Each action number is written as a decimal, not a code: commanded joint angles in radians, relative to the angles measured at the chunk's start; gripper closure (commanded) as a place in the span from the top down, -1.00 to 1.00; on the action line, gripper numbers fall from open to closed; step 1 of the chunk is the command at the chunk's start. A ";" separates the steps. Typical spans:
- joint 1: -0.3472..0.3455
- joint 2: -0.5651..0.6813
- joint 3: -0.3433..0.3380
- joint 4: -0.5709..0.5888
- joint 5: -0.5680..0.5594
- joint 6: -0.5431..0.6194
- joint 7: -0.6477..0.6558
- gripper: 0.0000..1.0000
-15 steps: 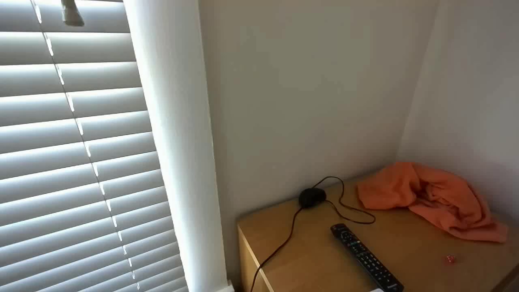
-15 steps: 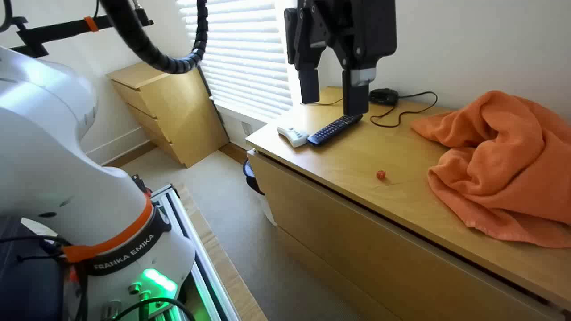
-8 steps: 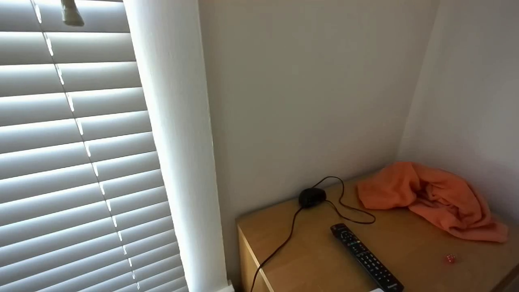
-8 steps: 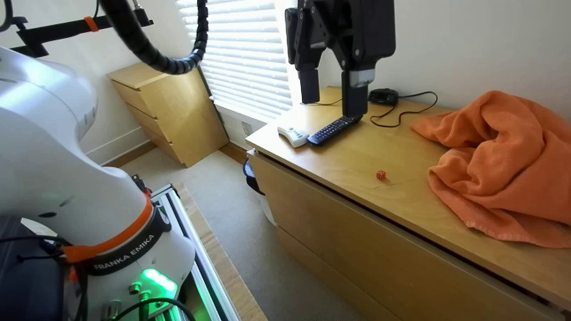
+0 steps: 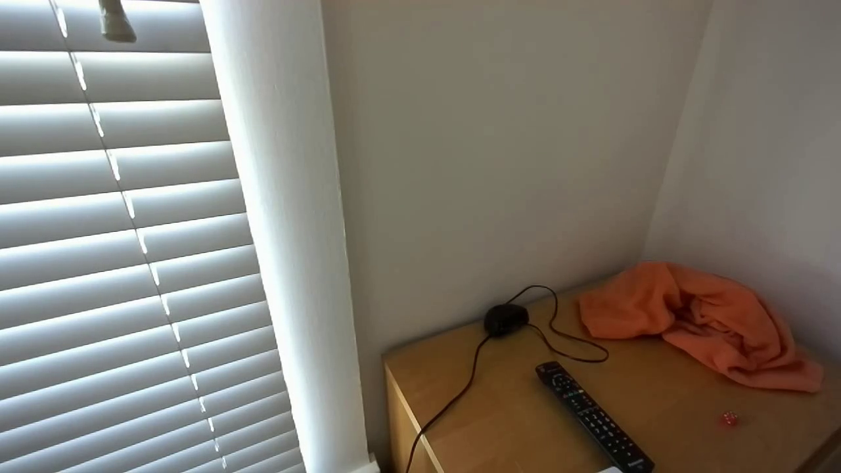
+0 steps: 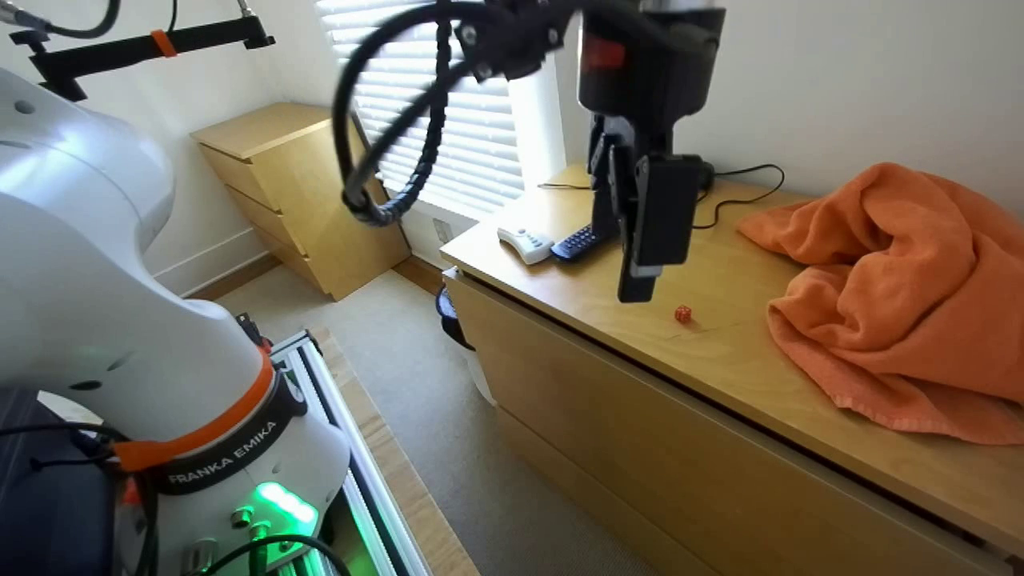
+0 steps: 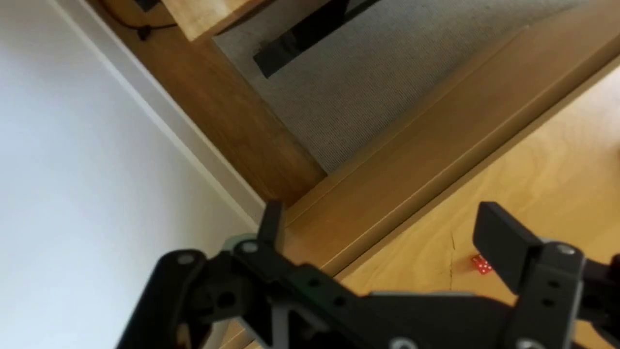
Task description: Flip the dice to the left once
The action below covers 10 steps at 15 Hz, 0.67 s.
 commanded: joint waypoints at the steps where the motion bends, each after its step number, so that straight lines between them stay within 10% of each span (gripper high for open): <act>1: 0.024 0.149 -0.028 0.039 0.180 0.122 0.049 1.00; 10: 0.073 0.419 -0.005 0.140 0.746 0.339 0.064 1.00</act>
